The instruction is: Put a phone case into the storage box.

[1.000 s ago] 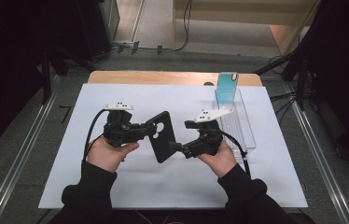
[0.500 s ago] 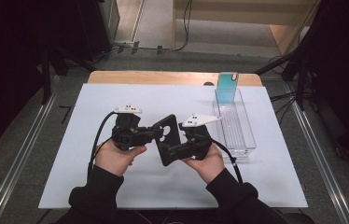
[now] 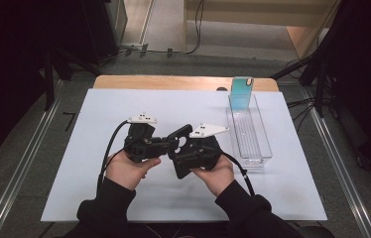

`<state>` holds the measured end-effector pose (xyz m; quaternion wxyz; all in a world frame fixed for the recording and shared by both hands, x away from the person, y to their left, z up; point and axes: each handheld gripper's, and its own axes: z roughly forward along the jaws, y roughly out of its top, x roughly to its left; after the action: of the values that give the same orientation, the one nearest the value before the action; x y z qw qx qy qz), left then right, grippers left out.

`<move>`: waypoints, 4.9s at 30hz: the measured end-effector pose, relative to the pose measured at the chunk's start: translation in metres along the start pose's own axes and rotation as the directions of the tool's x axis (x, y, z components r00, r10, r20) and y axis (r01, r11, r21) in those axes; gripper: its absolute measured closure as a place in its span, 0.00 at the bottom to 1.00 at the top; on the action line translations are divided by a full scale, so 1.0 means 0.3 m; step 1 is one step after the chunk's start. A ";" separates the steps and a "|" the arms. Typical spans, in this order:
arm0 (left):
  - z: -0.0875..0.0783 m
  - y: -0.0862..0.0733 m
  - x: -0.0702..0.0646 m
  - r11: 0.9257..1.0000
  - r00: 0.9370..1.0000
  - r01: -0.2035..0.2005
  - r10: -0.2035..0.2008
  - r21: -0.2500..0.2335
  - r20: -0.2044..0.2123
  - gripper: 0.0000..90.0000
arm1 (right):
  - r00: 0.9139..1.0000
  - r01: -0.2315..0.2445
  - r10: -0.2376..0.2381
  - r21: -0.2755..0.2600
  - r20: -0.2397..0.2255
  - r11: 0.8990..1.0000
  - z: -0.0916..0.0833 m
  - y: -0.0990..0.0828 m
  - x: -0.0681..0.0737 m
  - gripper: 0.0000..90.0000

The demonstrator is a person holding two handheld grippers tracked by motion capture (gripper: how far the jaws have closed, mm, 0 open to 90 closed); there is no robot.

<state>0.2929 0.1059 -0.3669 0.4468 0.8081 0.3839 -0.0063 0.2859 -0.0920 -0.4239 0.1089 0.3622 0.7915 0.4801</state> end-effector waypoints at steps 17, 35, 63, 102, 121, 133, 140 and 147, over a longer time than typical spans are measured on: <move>-0.057 0.002 0.016 0.995 0.989 -0.101 0.101 -0.010 0.105 0.38 | 0.999 -0.042 0.042 -0.013 0.024 0.999 -0.076 0.028 -0.113 0.15; -0.027 -0.152 0.114 0.966 0.959 -0.253 0.244 0.046 0.143 0.38 | 0.996 -0.008 0.008 -0.008 -0.084 1.000 -0.232 0.103 -0.261 0.15; -0.090 -0.335 0.236 0.992 0.994 -0.110 0.109 0.058 0.031 0.38 | 0.970 -0.127 0.147 -0.110 0.196 0.986 -0.379 0.187 -0.498 0.15; -0.072 -0.332 0.247 0.993 0.994 -0.106 0.103 0.054 0.044 0.38 | 0.803 -0.332 0.322 -0.072 0.502 0.941 -0.064 0.112 -0.818 0.14; -0.069 -0.331 0.250 0.993 0.994 -0.104 0.101 0.056 0.047 0.38 | 0.814 -0.350 0.331 -0.051 0.477 0.935 -0.025 0.065 -0.856 0.00; -0.066 -0.323 0.254 0.993 0.994 -0.103 0.101 0.053 0.046 0.38 | 0.826 -0.345 0.346 -0.086 0.446 0.935 -0.138 0.118 -0.808 0.00; -0.064 -0.312 0.259 0.994 0.994 -0.099 0.097 0.051 0.050 0.38 | 0.882 -0.327 0.323 -0.048 0.343 0.944 -0.163 0.139 -0.724 0.00; -0.063 -0.306 0.276 0.995 0.995 -0.086 0.083 0.059 0.052 0.38 | 0.928 -0.297 0.292 -0.014 0.230 0.955 -0.161 0.126 -0.636 0.00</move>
<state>0.2875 0.1986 -0.4506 0.4311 0.8365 0.3378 -0.0192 0.4145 -0.2438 -0.4008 0.1224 0.5309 0.7152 0.4377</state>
